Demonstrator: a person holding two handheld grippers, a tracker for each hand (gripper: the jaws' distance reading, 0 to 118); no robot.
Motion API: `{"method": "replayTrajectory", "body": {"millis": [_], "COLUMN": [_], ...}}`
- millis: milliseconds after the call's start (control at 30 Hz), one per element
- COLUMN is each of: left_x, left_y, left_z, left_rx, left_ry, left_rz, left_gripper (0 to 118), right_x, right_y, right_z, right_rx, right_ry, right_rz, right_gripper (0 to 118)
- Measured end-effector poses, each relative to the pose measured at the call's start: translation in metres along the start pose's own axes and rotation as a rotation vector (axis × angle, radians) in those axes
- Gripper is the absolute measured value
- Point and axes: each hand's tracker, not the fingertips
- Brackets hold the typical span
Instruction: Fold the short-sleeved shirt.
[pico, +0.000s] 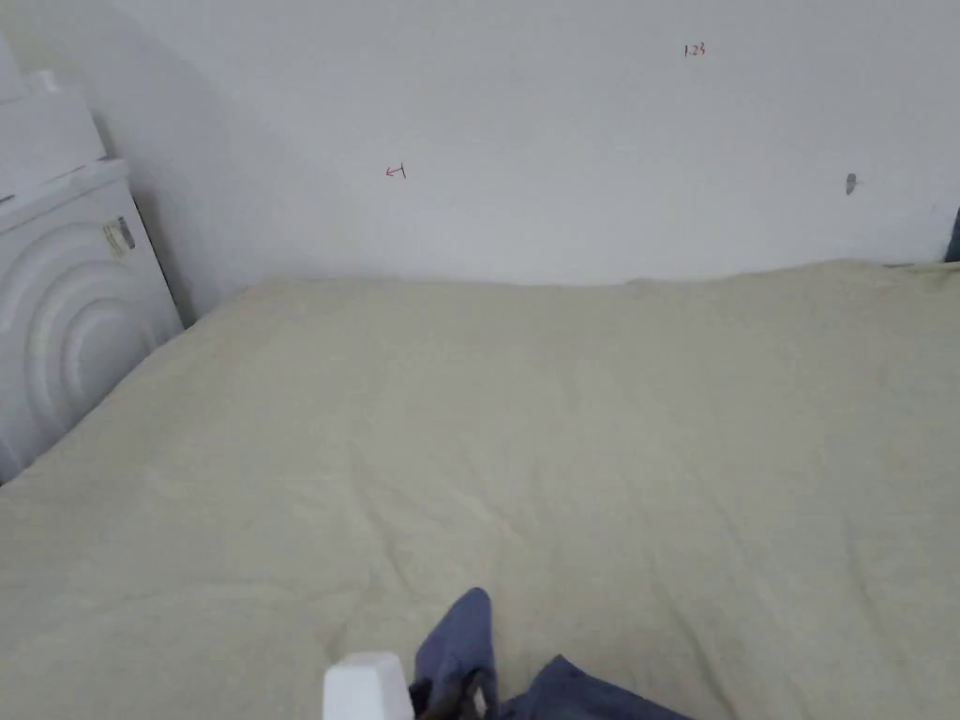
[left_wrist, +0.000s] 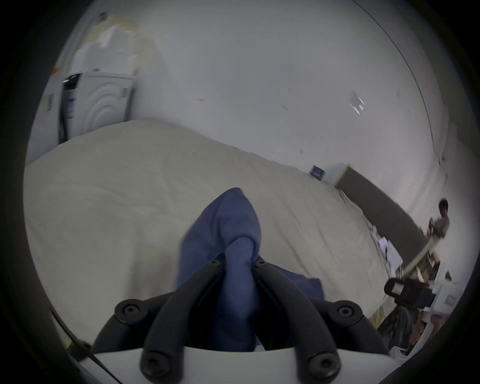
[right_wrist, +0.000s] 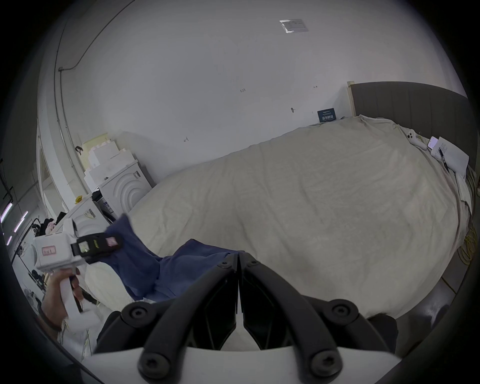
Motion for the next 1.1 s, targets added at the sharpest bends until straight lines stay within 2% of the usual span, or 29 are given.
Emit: {"method": "replayTrajectory", "body": {"millis": [100,200,267,333,367,433,500,567,600,633,667,700,733,833,900,933,967,1000,1033,1100], "left_x": [0.042,0.06,0.067,0.068,0.069,0.062,0.045,0.022,0.014,0.004,-0.005,-0.011,-0.013,-0.013,0.0,0.002,0.007,0.011,0.015,0.023], "left_y": [-0.029,-0.052,-0.063,-0.064,-0.059,-0.042,-0.022,-0.011,-0.008,-0.01,-0.015,-0.02,-0.027,-0.051,-0.064,-0.07,-0.075,-0.078,-0.077,-0.073], "left_z": [-0.048,-0.078,-0.089,-0.091,-0.086,-0.064,-0.038,-0.026,-0.023,-0.028,-0.039,-0.056,-0.073,-0.118,-0.14,-0.147,-0.15,-0.148,-0.144,-0.144], "left_rx": [-0.094,-0.173,-0.196,-0.218,-0.221,-0.152,-0.013,0.055,0.07,0.069,0.045,-0.001,-0.052,-0.239,-0.341,-0.386,-0.416,-0.394,-0.334,-0.355], "left_ry": [-0.002,-0.03,-0.028,-0.105,-0.157,-0.225,-0.273,-0.254,-0.237,-0.228,-0.257,-0.273,-0.279,-0.451,-0.412,-0.4,-0.327,-0.3,-0.332,-0.289], "left_rz": [-0.082,-0.101,-0.128,-0.14,-0.138,-0.091,0.024,0.173,0.254,0.328,0.362,0.394,0.446,0.611,0.59,0.547,0.482,0.412,0.353,0.288], "left_gripper": [13,17,36,69,75,76,76,73,65,42,24,17,17,17,16,15,11,6,5,4], "right_x": [0.009,0.017,0.022,0.027,0.03,0.031,0.031,0.03,0.03,0.029,0.028,0.028,0.027,0.025,0.025,0.026,0.027,0.027,0.027,0.026], "right_y": [-0.001,-0.003,-0.005,-0.007,-0.007,-0.007,-0.005,-0.005,-0.004,-0.003,-0.003,-0.003,-0.003,-0.003,-0.002,-0.002,-0.002,-0.003,-0.003,-0.004], "right_z": [0.006,0.014,0.016,0.016,0.015,0.014,0.014,0.014,0.014,0.014,0.014,0.014,0.014,0.017,0.019,0.019,0.02,0.02,0.019,0.016], "right_rx": [0.007,0.013,0.009,0.01,0.006,0.009,0.016,0.022,0.023,0.026,0.026,0.024,0.023,0.014,0.014,0.01,0.006,0.008,0.005,-0.007], "right_ry": [-0.024,-0.052,-0.07,-0.085,-0.087,-0.084,-0.077,-0.068,-0.065,-0.061,-0.056,-0.055,-0.053,-0.055,-0.065,-0.069,-0.073,-0.078,-0.079,-0.078], "right_rz": [-0.009,-0.017,-0.026,-0.037,-0.045,-0.06,-0.068,-0.07,-0.071,-0.073,-0.074,-0.074,-0.07,-0.054,-0.049,-0.048,-0.047,-0.046,-0.044,-0.04], "right_gripper": [0,0,0,0,0,0,0,0,0,0,0,0,0,0,0,0,0,0,0,0]}}
